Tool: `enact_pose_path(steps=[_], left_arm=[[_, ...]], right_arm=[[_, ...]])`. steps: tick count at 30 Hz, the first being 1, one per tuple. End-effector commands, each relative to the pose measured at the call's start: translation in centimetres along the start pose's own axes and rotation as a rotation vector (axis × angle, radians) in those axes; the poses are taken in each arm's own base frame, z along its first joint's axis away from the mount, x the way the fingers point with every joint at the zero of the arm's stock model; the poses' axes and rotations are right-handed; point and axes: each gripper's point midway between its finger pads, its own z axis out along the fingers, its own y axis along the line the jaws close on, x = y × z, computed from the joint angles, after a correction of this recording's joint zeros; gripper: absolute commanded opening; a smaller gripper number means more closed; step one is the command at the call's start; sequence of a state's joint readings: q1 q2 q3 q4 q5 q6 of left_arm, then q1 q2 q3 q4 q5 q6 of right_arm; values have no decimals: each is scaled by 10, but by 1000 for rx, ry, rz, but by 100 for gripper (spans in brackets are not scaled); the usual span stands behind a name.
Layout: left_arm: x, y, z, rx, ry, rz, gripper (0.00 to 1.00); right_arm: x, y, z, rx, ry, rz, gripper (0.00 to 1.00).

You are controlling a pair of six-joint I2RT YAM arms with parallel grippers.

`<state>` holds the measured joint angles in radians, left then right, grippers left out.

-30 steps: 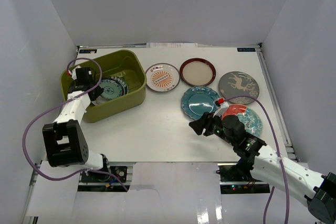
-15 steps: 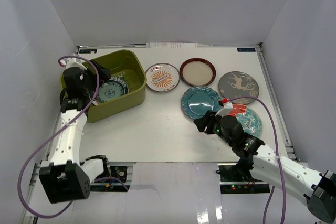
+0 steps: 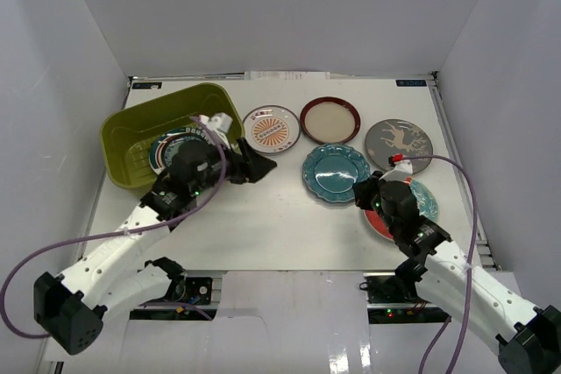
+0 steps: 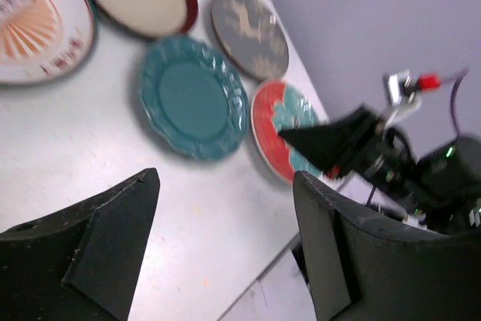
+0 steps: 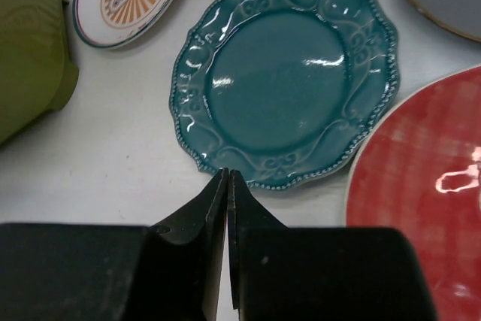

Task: Place the plates into the plastic bin on the countertop

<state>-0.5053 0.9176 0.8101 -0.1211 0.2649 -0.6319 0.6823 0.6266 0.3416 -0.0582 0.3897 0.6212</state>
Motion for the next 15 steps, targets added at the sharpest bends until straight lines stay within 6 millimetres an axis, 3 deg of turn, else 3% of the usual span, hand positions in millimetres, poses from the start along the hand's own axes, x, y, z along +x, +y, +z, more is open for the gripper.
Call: enact_pose_path(steps=[1,2,4,5,10,14,15], left_arm=[[54,-10,15,-39,92,-95,79],[79,-13,23,-50,153,-123,79],[90,-4,36,-116,138,-146,78],[105,3,47,-145,167,-170,78],[126,24,89,-167,116,-238,79],[146,44,122,-220,129,-247,80],[160,55,133,-239,146,-248,79]], right_arm=[[-25,-4,1,7,-32,36,8],[-31,-9,2,18,-44,69,8],[-32,-6,1,-12,-33,86,11],[-35,-5,0,-17,-40,94,12],[-31,6,-6,-87,-22,122,29],[-26,10,-12,-130,-11,129,30],[-25,11,-13,-137,-7,129,30]])
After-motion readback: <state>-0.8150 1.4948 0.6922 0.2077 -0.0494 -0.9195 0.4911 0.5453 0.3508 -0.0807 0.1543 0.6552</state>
